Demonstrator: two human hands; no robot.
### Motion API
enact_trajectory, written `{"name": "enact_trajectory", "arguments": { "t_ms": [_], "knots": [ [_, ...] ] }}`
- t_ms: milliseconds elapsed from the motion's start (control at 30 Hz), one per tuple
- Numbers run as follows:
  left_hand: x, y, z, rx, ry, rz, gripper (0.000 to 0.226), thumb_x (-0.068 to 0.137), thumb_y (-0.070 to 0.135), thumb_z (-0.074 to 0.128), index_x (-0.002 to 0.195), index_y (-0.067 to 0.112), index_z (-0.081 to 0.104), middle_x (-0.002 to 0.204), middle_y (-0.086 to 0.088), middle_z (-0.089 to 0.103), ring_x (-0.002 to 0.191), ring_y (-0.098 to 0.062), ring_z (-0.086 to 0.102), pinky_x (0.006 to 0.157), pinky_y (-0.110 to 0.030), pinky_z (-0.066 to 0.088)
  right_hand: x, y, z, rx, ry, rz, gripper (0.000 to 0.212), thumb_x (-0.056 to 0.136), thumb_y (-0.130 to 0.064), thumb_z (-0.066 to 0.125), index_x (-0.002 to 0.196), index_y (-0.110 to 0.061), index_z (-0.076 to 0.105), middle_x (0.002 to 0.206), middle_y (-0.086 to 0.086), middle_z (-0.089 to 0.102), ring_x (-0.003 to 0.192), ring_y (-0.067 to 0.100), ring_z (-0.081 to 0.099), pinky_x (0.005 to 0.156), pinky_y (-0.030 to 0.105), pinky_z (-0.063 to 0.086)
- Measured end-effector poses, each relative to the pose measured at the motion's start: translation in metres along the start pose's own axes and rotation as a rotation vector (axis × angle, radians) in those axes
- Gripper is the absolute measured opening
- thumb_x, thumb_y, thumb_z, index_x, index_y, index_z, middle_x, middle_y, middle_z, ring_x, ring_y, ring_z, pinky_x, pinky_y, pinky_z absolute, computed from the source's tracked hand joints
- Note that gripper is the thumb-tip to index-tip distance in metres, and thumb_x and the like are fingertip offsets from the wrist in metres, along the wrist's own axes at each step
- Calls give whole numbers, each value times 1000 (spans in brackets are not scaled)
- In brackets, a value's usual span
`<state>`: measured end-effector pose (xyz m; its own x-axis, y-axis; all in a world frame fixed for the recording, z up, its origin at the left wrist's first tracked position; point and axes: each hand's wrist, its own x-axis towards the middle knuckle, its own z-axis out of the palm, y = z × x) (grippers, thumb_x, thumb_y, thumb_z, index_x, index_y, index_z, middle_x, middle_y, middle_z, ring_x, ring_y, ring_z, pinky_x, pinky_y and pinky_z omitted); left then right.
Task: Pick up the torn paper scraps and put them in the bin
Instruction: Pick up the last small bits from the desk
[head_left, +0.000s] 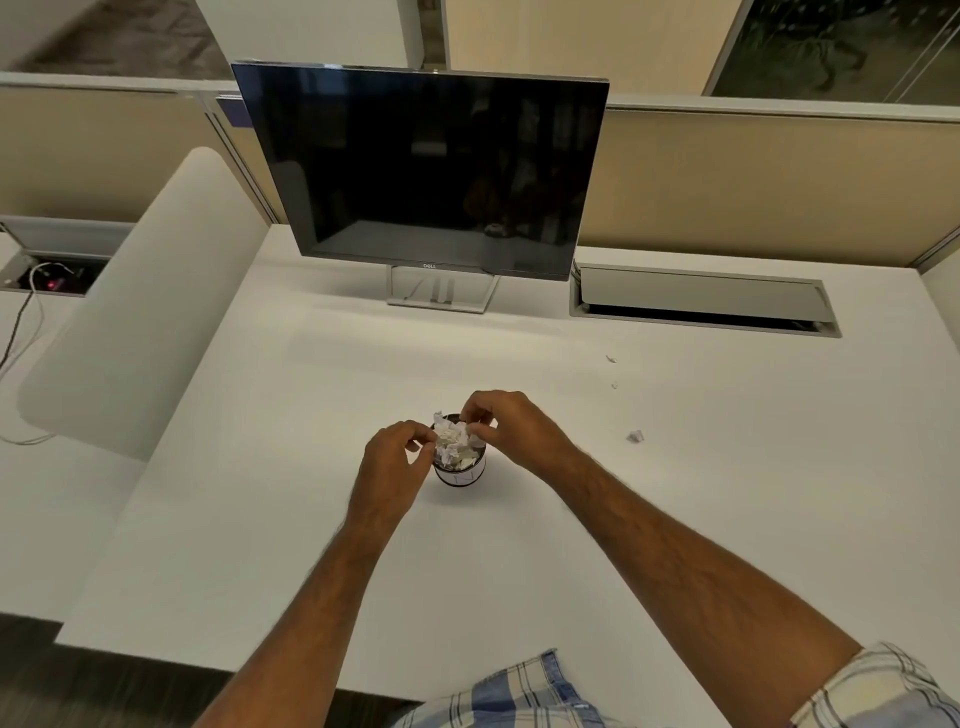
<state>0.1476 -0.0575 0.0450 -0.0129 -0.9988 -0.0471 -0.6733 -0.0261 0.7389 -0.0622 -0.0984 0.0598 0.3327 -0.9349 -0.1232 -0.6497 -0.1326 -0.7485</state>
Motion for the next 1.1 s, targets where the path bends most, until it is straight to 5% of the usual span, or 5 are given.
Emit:
{"name": "enact_trajectory", "arguments": {
  "t_ms": [200,367,600,900,1100],
  "knots": [
    [2,9,0,-73,32,-24,18,89,10,70,86,28,68,89,17,68,84,-9,60,69,-20,43,-1,7,-1,-27,-59,-12,26,91,-3,61,104,-17,77,104,-4,76,94,9,67,83,24,52],
    [5,18,0,-94,66,2,21,89,5,67,90,27,68,95,17,68,84,-10,61,67,-11,41,-9,17,-2,22,52,-31,29,98,-11,52,115,-26,72,105,-9,68,92,5,61,82,20,48],
    [22,50,17,-125,4,119,17,91,6,66,93,22,70,95,14,66,86,-12,62,75,-19,49,-31,65,-18,85,188,84,22,96,-11,60,113,-21,71,95,-6,63,86,2,59,75,8,41],
    [76,101,72,-105,-211,196,10,93,17,68,100,24,68,102,13,63,89,-6,62,74,-18,49,-66,142,-58,52,355,368,19,92,-10,62,103,-22,71,96,-3,62,75,-2,60,70,5,41],
    [120,123,130,11,-365,197,25,91,20,73,114,15,66,110,4,58,85,-5,60,71,-10,43,-87,187,-75,63,406,529,17,89,-15,70,100,-27,67,96,-3,57,77,6,59,73,22,44]
  ]
}}
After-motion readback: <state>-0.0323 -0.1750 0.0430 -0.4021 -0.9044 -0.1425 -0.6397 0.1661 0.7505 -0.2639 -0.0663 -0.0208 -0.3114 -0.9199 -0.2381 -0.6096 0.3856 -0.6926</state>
